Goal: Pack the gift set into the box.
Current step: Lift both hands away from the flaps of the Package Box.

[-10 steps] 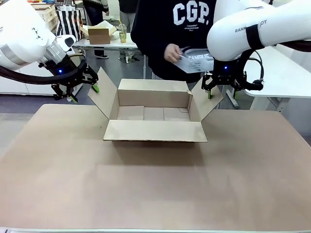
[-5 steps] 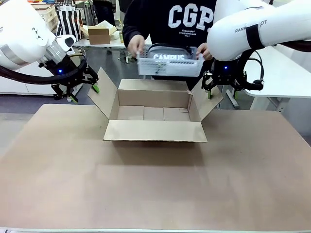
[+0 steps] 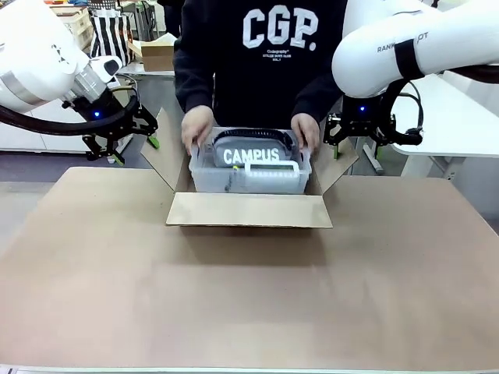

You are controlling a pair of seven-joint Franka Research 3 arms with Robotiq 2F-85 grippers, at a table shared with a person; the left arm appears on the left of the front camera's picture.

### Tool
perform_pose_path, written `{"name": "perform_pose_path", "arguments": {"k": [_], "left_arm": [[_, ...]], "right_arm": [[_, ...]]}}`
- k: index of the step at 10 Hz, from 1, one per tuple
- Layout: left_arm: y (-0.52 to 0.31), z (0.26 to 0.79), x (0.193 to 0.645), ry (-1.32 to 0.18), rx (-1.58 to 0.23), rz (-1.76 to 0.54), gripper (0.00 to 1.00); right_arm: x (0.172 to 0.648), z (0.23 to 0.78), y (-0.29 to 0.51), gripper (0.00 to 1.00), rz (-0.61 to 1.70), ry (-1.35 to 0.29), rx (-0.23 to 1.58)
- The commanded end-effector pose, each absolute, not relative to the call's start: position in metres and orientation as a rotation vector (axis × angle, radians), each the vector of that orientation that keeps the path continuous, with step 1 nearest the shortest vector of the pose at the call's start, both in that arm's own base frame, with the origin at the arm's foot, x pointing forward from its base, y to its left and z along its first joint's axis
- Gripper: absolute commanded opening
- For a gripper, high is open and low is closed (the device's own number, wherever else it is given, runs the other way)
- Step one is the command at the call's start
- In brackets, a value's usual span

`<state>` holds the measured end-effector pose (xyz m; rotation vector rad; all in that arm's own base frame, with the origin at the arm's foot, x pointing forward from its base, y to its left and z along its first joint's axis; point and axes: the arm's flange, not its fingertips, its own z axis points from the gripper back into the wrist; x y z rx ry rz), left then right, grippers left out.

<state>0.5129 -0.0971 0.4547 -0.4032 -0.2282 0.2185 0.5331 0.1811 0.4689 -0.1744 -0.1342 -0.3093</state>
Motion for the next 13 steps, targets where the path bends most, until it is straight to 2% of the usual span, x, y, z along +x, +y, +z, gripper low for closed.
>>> {"name": "perform_pose_path", "arguments": {"k": [1,13], "left_arm": [[-0.0979,0.4568,0.5135,-0.233,-0.386,0.233,1.00],[-0.0979,0.4568,0.5135,-0.233,-0.386,0.233,1.00]], "right_arm": [[0.5335,0.4712,0.1800,1.00,-0.292,-0.127,-0.179],[0.5335,0.4712,0.1800,1.00,-0.292,-0.127,-0.179]]}}
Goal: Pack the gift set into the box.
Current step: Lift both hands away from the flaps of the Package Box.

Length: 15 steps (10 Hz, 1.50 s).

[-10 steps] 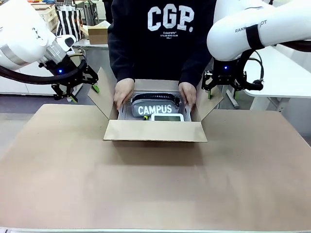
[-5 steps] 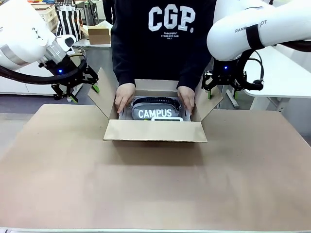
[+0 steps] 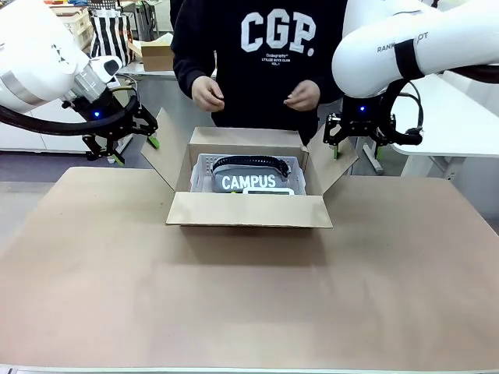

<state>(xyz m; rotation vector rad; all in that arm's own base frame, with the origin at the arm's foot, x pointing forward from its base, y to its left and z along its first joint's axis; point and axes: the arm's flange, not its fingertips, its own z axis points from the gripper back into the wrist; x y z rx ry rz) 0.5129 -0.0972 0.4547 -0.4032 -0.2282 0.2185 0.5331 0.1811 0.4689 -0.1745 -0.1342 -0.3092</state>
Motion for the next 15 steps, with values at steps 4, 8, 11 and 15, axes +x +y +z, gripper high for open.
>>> {"name": "perform_pose_path", "arguments": {"k": [4,8,11,15], "left_arm": [[-0.0979,0.4568,0.5135,-0.233,-0.386,0.233,1.00],[-0.0979,0.4568,0.5135,-0.233,-0.386,0.233,1.00],[-0.0979,0.4568,0.5135,-0.233,-0.386,0.233,1.00],[-0.0979,0.4568,0.5135,-0.233,-0.386,0.233,1.00]], "right_arm": [[0.5335,0.4712,0.1800,1.00,-0.292,-0.127,-0.179],[0.5335,0.4712,0.1800,1.00,-0.292,-0.127,-0.179],[0.5335,0.4712,0.1800,1.00,-0.292,-0.127,-0.179],[0.5335,0.4712,0.1800,1.00,-0.292,-0.127,-0.179]]}}
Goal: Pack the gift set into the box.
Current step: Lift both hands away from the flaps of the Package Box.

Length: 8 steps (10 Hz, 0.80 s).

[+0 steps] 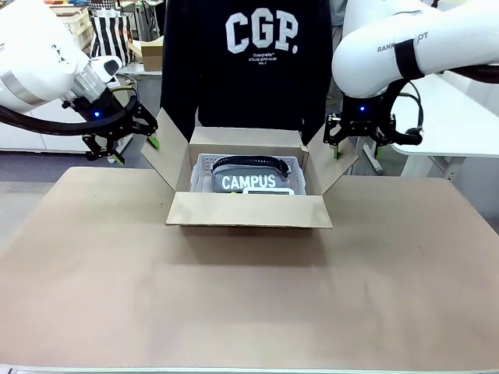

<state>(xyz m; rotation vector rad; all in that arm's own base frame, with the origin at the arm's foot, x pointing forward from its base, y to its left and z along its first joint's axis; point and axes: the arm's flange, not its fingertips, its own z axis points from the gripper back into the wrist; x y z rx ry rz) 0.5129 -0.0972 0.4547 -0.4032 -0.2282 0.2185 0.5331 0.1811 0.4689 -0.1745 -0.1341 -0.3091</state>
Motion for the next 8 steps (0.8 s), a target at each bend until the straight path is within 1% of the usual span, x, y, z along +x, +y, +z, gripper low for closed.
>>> {"name": "perform_pose_path", "arguments": {"k": [1,5,6,7,8], "left_arm": [[-0.098,0.457,0.513,-0.233,-0.386,0.233,1.00],[-0.097,0.455,0.513,-0.228,-0.403,0.218,1.00],[-0.108,0.483,0.483,-0.260,-0.478,0.164,1.00],[-0.112,0.506,0.448,-0.254,-0.586,0.060,1.00],[-0.110,0.521,0.416,-0.243,-0.675,-0.022,1.00]], "right_arm": [[0.534,0.471,0.180,1.00,-0.292,-0.127,-0.179],[0.533,0.469,0.181,1.00,-0.309,-0.134,-0.174],[0.514,0.497,0.176,1.00,-0.318,-0.169,-0.067],[0.488,0.525,0.166,1.00,-0.315,-0.169,0.063],[0.460,0.548,0.155,1.00,-0.306,-0.121,0.180]]}}
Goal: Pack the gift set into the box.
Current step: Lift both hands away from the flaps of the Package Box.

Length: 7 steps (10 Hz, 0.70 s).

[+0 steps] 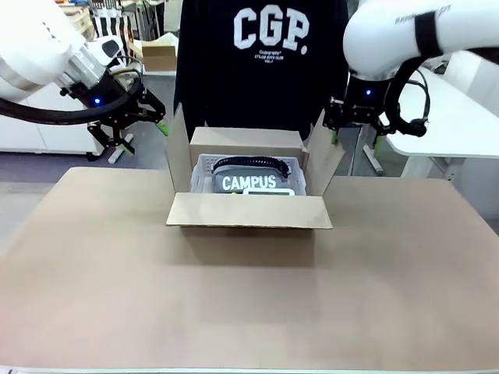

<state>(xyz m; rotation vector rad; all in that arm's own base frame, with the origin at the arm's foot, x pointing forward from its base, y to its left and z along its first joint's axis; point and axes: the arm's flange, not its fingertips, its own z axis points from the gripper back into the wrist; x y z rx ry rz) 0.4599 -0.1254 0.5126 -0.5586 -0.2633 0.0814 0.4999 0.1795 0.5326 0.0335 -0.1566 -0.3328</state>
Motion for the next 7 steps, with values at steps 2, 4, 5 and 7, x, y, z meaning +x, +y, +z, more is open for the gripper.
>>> {"name": "perform_pose_path", "arguments": {"k": [2,4,5,7], "left_arm": [[-0.088,0.533,0.371,-0.190,-0.958,-0.244,1.00],[-0.063,0.526,0.351,-0.154,-1.185,-0.370,1.00],[-0.047,0.520,0.347,-0.166,-1.241,-0.327,1.00],[0.005,0.513,0.353,-0.174,-1.381,-0.096,1.00]], "right_arm": [[0.408,0.569,0.128,1.00,-0.311,0.012,0.427],[0.351,0.569,0.091,1.00,-0.260,-0.054,0.729],[0.337,0.561,0.065,1.00,-0.289,-0.073,0.826],[0.327,0.542,0.012,1.00,-0.397,-0.110,0.981]]}}
